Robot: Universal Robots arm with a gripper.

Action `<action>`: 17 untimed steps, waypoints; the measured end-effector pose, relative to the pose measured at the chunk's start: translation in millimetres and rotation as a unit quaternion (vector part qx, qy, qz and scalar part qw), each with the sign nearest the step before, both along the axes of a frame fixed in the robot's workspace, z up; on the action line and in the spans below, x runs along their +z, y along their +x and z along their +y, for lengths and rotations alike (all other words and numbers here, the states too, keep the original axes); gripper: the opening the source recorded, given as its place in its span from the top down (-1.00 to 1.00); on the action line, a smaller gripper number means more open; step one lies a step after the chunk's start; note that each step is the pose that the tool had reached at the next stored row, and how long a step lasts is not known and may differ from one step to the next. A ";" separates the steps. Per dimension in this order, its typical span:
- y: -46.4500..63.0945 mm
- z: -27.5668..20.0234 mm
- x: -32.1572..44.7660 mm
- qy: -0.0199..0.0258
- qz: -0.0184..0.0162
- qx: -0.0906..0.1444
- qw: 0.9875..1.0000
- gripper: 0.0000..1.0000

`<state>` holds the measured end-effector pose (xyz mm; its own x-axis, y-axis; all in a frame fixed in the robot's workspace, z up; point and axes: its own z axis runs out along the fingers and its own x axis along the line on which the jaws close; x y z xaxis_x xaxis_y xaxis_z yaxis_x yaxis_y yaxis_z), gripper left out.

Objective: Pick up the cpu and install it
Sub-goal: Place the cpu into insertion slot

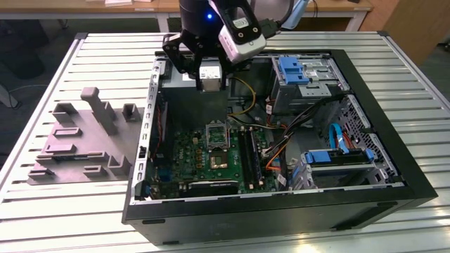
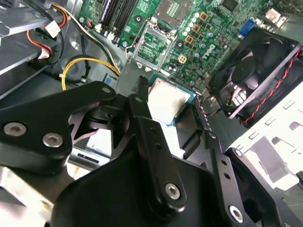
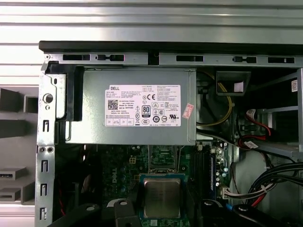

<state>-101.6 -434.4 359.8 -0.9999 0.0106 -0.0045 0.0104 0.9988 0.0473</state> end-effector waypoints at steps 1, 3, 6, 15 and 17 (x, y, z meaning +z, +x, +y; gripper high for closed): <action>0.0 -0.1 -0.2 0.000 0.000 0.000 1.000 0.06; 0.0 -0.2 -0.7 0.000 0.000 0.000 1.000 0.06; 0.0 -0.3 -2.0 0.000 0.000 0.000 1.000 0.06; 0.0 -0.4 -7.2 0.000 0.000 0.000 1.000 0.06; 0.0 -0.4 -8.4 0.000 0.000 0.000 1.000 0.06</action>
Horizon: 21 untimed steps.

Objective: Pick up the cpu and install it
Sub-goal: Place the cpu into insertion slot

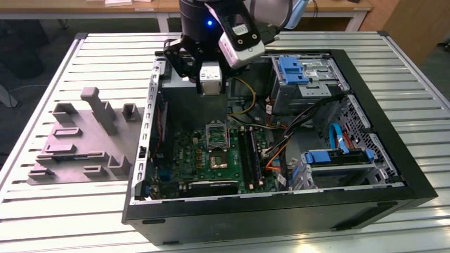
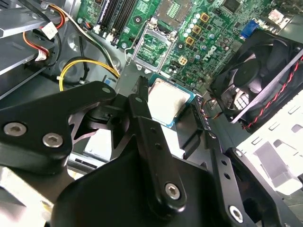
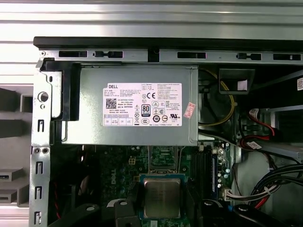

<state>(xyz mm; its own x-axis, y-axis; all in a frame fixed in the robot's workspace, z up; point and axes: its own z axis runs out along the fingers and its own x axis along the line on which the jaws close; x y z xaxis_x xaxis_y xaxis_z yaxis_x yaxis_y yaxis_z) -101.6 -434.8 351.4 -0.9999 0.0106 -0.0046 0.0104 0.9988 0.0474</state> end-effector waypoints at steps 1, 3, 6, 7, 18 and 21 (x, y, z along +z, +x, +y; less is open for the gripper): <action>0.0 0.0 -0.7 0.000 0.000 0.000 1.000 0.06; 0.0 0.0 -1.9 0.000 0.000 0.000 1.000 0.06; 0.0 0.0 -3.9 0.000 0.000 0.000 1.000 0.06; 0.0 0.0 -4.5 0.000 0.000 0.000 1.000 0.06; 0.0 0.0 -14.2 0.000 0.000 0.000 1.000 0.06; 0.0 0.0 -17.5 0.000 0.000 0.000 1.000 0.06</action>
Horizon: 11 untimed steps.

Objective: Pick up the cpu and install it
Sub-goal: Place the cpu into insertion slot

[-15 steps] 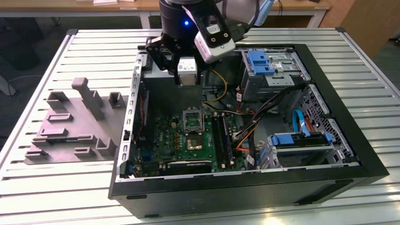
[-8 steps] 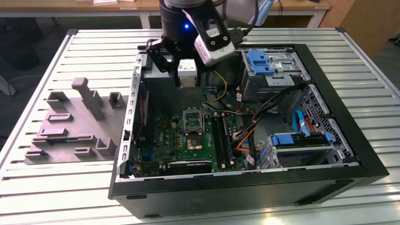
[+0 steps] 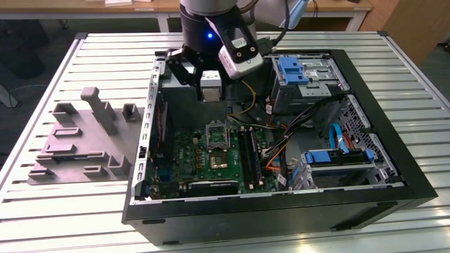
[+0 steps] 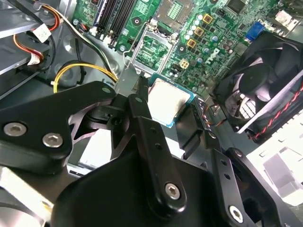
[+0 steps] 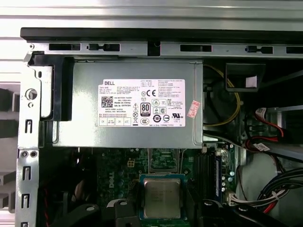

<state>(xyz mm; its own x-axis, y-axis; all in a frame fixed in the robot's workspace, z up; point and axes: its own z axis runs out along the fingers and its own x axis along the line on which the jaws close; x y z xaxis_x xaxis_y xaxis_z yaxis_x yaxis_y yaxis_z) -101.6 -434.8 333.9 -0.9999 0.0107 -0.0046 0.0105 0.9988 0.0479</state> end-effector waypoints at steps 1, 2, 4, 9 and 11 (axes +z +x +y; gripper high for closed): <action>0.0 0.0 -0.9 0.000 0.000 0.000 1.000 0.06; 0.0 0.0 -1.9 0.000 0.000 0.000 1.000 0.06; 0.0 0.0 -4.0 0.000 0.000 0.000 1.000 0.06; 0.0 0.0 -9.1 0.000 0.000 0.000 1.000 0.06; 0.0 0.0 -11.3 0.000 0.000 0.000 1.000 0.06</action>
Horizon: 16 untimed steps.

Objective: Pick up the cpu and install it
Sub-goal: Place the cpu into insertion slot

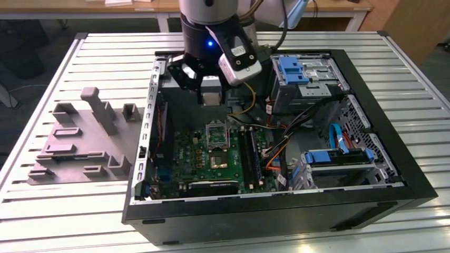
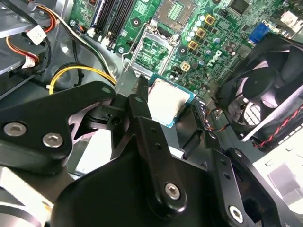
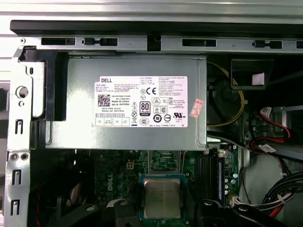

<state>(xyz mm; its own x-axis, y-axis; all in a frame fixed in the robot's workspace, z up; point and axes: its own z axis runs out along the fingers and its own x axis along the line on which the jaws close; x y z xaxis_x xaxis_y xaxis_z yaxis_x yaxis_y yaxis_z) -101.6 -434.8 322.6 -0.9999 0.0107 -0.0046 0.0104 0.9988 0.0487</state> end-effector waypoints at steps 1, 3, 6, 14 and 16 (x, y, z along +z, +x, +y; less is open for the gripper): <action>0.0 0.0 -1.2 0.000 0.000 0.000 1.000 0.06; 0.0 0.0 -3.1 0.000 0.000 0.000 1.000 0.06; 0.0 0.0 -5.3 0.002 0.000 0.000 1.000 0.06; 0.1 0.0 -12.4 0.003 0.000 0.000 1.000 0.06; 0.2 0.0 -14.1 0.003 0.000 0.000 1.000 0.06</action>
<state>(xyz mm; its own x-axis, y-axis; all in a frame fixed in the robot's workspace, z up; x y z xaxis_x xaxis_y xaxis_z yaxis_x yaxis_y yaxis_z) -101.4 -434.8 308.5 -0.9999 0.0106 -0.0045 0.0104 0.9984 0.0554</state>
